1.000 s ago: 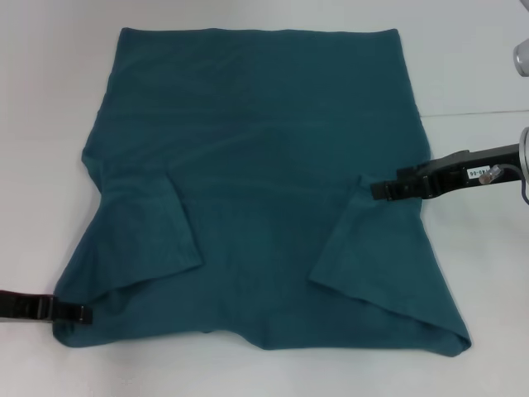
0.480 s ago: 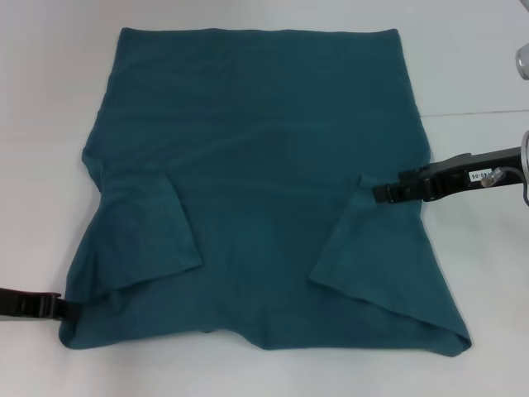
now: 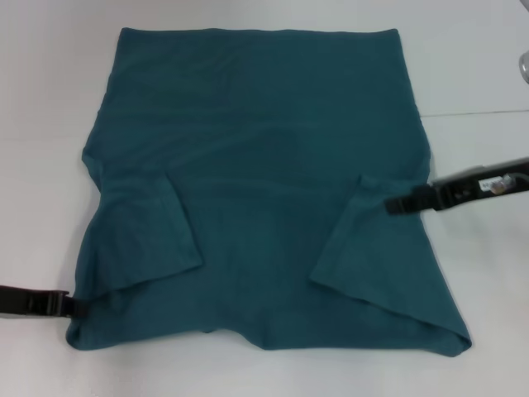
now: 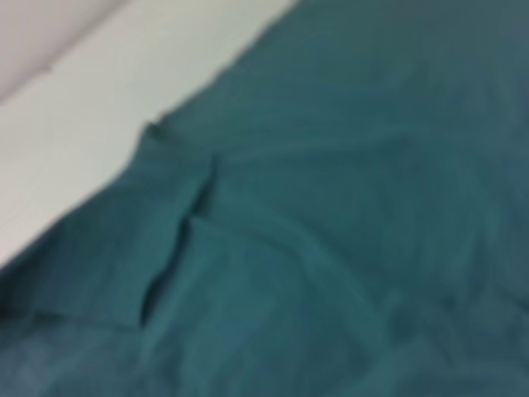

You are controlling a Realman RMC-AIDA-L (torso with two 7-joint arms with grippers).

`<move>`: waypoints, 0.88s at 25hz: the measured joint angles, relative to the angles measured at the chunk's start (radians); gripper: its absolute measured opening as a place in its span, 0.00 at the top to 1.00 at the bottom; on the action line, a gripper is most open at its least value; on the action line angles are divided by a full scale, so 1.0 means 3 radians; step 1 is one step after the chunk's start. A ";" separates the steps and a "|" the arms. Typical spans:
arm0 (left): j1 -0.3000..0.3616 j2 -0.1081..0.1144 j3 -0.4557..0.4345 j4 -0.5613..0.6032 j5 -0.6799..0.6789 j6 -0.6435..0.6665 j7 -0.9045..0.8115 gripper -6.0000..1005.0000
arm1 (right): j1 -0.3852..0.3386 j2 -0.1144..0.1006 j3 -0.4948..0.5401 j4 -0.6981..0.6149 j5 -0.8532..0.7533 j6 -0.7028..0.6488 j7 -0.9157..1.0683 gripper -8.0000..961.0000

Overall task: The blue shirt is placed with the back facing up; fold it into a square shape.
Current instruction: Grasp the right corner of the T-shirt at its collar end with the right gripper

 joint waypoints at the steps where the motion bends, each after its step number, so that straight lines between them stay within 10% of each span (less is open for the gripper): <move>1: 0.0003 0.0008 -0.0006 0.0000 -0.0046 0.0026 0.0013 0.97 | 0.0017 -0.0009 -0.0001 -0.0043 -0.0113 -0.0084 0.0100 0.27; 22: -0.0027 0.0049 -0.0050 -0.0081 -0.0142 0.0140 0.0268 0.97 | 0.0142 0.0120 -0.0313 -0.0462 -0.1554 -0.1349 0.0975 0.32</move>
